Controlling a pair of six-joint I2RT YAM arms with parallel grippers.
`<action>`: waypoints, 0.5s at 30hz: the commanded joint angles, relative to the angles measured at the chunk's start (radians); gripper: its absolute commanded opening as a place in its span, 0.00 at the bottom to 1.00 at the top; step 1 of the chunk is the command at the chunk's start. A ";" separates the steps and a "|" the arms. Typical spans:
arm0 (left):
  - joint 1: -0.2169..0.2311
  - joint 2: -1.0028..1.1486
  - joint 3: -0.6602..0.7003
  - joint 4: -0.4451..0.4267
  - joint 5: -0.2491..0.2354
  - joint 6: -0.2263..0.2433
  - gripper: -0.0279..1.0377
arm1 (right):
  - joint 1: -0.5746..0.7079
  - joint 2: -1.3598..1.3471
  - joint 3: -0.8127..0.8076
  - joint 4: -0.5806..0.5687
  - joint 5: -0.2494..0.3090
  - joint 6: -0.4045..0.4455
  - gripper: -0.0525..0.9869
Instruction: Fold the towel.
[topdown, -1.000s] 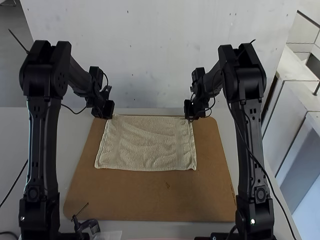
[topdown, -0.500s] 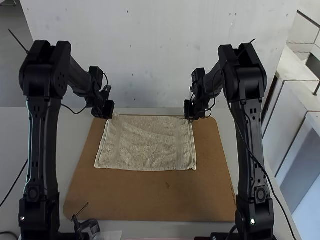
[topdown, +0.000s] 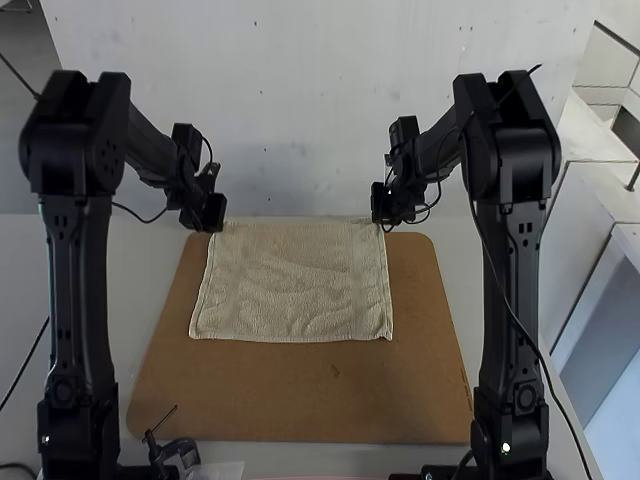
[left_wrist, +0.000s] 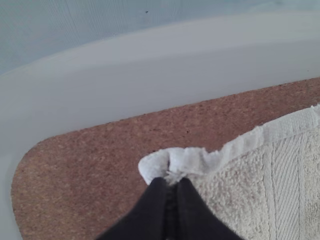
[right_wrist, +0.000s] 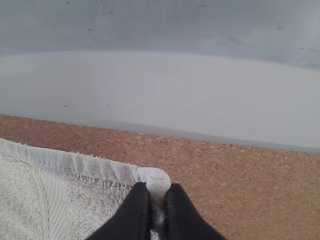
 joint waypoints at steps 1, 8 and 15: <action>0.001 -0.082 -0.031 0.005 0.010 -0.005 0.04 | 0.003 -0.077 -0.033 0.005 -0.004 0.006 0.07; 0.003 -0.197 -0.131 0.005 0.010 0.003 0.04 | -0.003 -0.181 -0.122 0.025 -0.006 0.003 0.07; -0.003 -0.318 -0.252 0.006 0.010 0.004 0.04 | -0.008 -0.288 -0.224 0.028 -0.021 0.002 0.07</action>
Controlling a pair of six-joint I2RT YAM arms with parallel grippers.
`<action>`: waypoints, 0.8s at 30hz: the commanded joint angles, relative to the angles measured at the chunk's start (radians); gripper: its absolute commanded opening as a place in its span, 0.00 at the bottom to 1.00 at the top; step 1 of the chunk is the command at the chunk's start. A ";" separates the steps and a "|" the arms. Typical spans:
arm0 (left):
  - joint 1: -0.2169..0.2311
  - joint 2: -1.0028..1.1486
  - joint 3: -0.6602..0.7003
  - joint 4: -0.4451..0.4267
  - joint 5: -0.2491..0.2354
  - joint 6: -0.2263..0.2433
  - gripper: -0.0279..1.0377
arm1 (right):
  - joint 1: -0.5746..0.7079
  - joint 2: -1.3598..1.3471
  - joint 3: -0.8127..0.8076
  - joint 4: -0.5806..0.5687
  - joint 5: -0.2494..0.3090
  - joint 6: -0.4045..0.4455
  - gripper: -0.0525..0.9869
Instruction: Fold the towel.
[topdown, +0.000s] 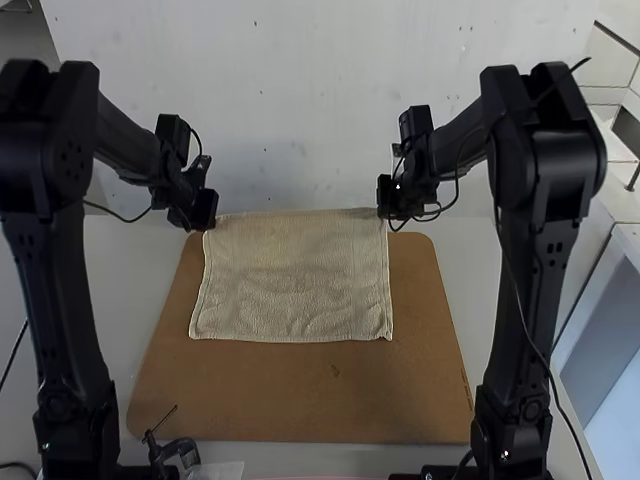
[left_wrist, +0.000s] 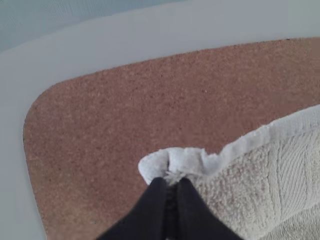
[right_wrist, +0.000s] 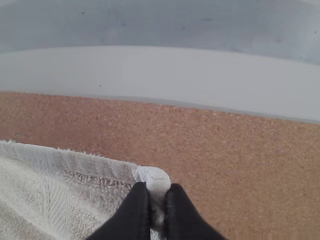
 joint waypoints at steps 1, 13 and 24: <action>-0.001 -0.083 -0.049 0.006 0.004 0.007 0.04 | -0.006 -0.077 -0.049 0.004 -0.007 0.001 0.07; 0.013 -0.260 -0.239 0.006 0.006 0.016 0.04 | -0.003 -0.274 -0.233 -0.039 -0.017 0.001 0.07; -0.027 -0.438 -0.379 -0.014 0.006 0.019 0.04 | 0.030 -0.493 -0.394 -0.131 -0.020 0.001 0.07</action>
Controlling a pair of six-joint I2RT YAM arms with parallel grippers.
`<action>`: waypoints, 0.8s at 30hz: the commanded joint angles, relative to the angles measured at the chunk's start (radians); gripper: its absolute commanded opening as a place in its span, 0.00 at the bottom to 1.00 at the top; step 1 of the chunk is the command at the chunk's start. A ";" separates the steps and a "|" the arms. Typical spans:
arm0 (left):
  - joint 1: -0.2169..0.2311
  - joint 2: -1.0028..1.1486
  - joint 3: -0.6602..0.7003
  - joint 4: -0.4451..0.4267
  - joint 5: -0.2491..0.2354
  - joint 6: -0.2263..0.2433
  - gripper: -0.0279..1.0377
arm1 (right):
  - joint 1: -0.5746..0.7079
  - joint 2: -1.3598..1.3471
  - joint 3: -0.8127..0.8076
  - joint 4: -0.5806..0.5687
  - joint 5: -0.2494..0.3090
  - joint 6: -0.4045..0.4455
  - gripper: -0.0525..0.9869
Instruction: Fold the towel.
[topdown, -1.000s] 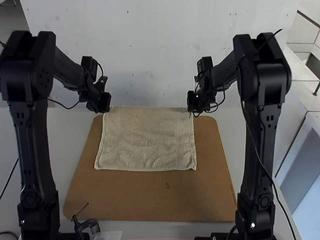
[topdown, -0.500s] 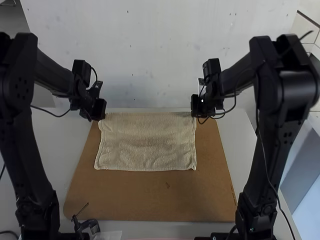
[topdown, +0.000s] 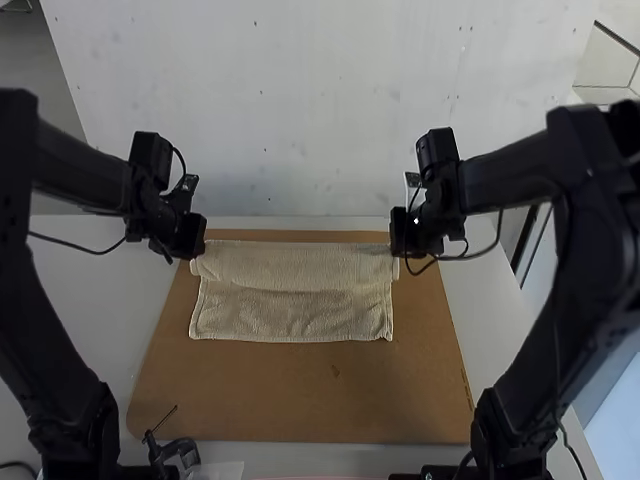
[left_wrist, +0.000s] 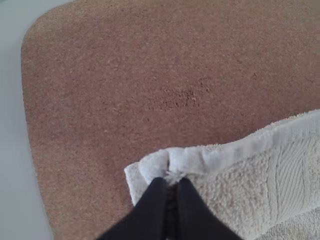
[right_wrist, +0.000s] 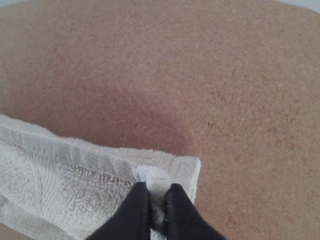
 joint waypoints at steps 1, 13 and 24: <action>-0.017 -0.074 -0.034 -0.011 -0.012 0.009 0.04 | 0.016 -0.090 -0.032 -0.024 0.014 0.003 0.07; -0.031 -0.206 -0.152 -0.048 -0.018 -0.006 0.04 | 0.052 -0.205 -0.140 -0.087 0.048 0.021 0.07; -0.026 -0.097 -0.153 0.001 -0.020 -0.009 0.04 | 0.088 -0.056 -0.172 0.000 0.093 0.020 0.07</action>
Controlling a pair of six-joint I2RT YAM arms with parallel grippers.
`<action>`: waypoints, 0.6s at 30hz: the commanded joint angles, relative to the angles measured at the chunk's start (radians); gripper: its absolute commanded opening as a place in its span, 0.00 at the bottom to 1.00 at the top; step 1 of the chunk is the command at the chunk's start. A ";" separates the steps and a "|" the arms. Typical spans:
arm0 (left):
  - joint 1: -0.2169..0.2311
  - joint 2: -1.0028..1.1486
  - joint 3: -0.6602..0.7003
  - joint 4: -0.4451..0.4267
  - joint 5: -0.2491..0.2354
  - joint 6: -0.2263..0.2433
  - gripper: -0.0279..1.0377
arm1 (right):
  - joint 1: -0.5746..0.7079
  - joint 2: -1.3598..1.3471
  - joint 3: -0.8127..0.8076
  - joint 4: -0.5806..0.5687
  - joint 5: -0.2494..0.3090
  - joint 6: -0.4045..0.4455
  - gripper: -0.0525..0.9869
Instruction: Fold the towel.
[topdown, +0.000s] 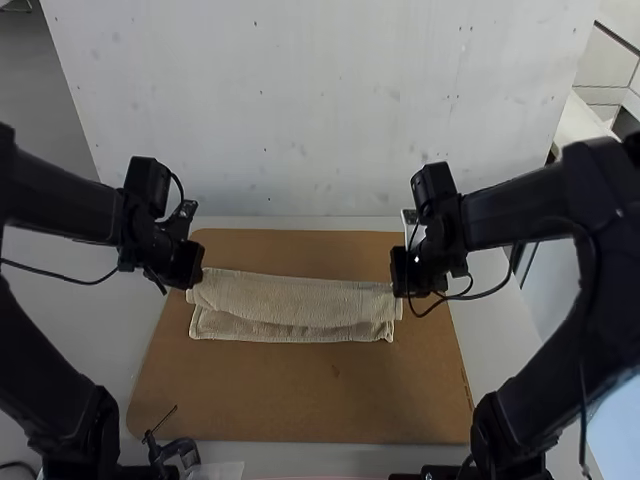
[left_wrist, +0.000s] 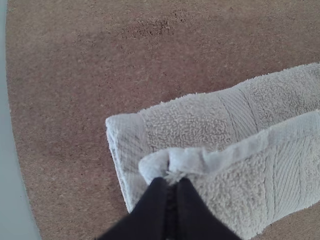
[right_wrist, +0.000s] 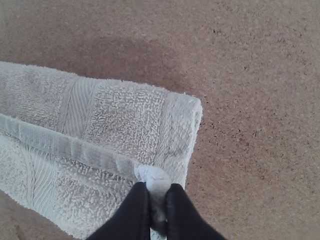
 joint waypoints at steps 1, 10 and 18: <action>0.001 0.033 0.002 0.022 -0.012 -0.007 0.04 | 0.018 0.040 -0.009 0.027 0.034 0.008 0.07; 0.010 0.119 0.004 0.078 -0.010 -0.007 0.04 | 0.024 0.129 -0.002 0.102 0.046 0.011 0.07; 0.015 0.184 0.010 0.118 -0.010 -0.018 0.04 | 0.027 0.201 0.017 0.161 0.046 0.017 0.07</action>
